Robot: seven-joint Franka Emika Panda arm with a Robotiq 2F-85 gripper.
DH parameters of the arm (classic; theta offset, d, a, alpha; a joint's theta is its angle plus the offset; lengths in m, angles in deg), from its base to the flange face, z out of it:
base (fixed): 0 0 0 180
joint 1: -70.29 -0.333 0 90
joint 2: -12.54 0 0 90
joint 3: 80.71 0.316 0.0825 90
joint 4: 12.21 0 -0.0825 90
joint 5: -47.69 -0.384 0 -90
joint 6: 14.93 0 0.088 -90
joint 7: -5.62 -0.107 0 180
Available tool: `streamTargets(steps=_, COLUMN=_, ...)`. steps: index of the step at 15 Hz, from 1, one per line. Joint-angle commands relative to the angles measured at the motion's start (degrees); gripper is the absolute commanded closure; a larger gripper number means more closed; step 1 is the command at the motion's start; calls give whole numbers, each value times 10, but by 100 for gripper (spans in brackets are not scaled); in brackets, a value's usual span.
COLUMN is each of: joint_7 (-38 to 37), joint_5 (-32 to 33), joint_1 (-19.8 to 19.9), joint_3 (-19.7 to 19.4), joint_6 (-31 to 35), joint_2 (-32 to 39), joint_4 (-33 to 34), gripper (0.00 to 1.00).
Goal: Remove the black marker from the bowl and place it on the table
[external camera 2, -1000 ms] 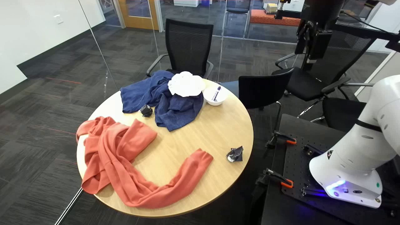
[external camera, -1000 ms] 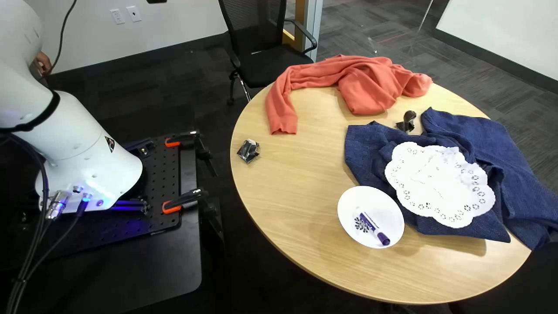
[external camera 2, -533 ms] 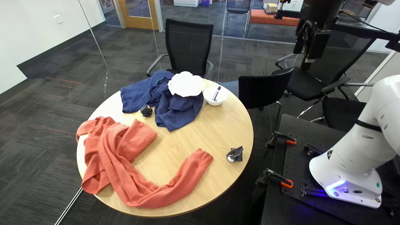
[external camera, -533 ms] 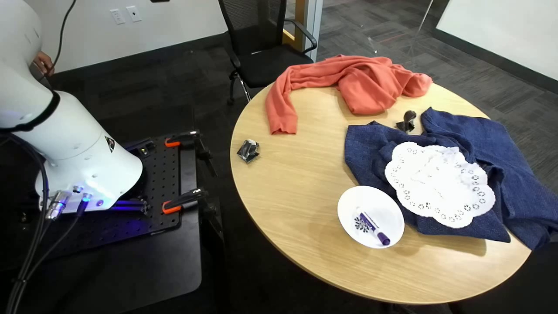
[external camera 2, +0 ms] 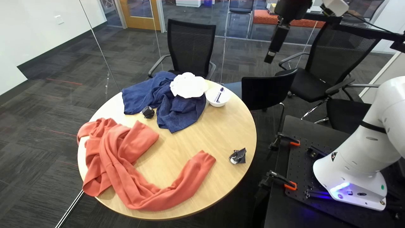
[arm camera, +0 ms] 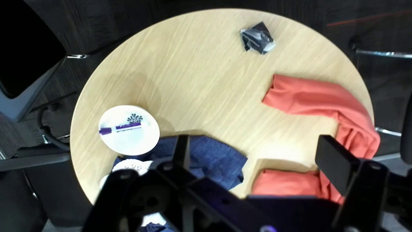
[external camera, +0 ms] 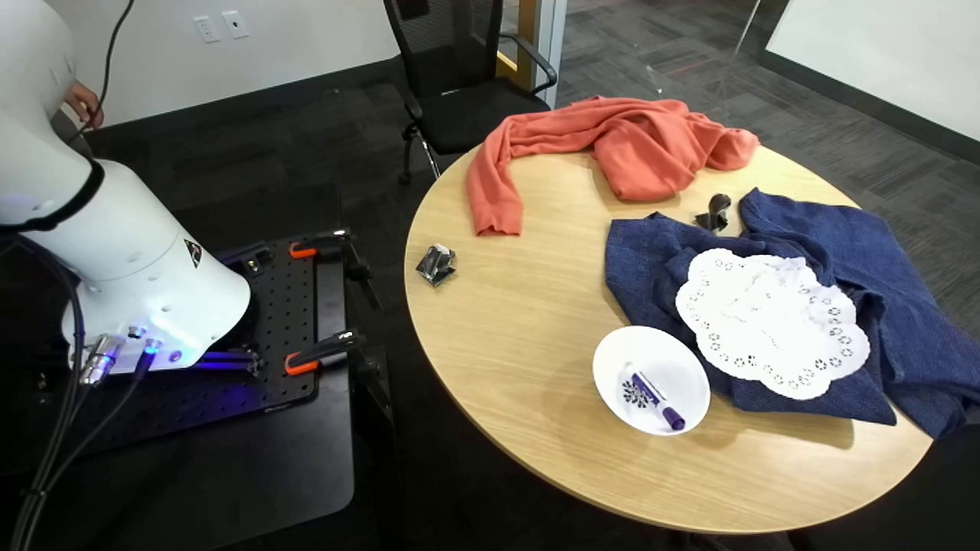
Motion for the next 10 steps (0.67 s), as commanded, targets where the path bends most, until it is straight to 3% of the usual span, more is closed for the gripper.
streamTargets(steps=1, joint_7=-65, joint_5=-31, joint_1=31, joint_3=3, joint_6=94, joint_2=79, joint_4=22, gripper=0)
streamTargets(steps=6, joint_7=-181, joint_5=-56, joint_1=65, joint_3=20, joint_6=228, joint_2=163, joint_4=16, gripper=0)
streamTargets(steps=10, joint_7=-304, joint_5=-38, joint_1=99, joint_3=47, joint_6=318, joint_2=222, joint_4=8, gripper=0)
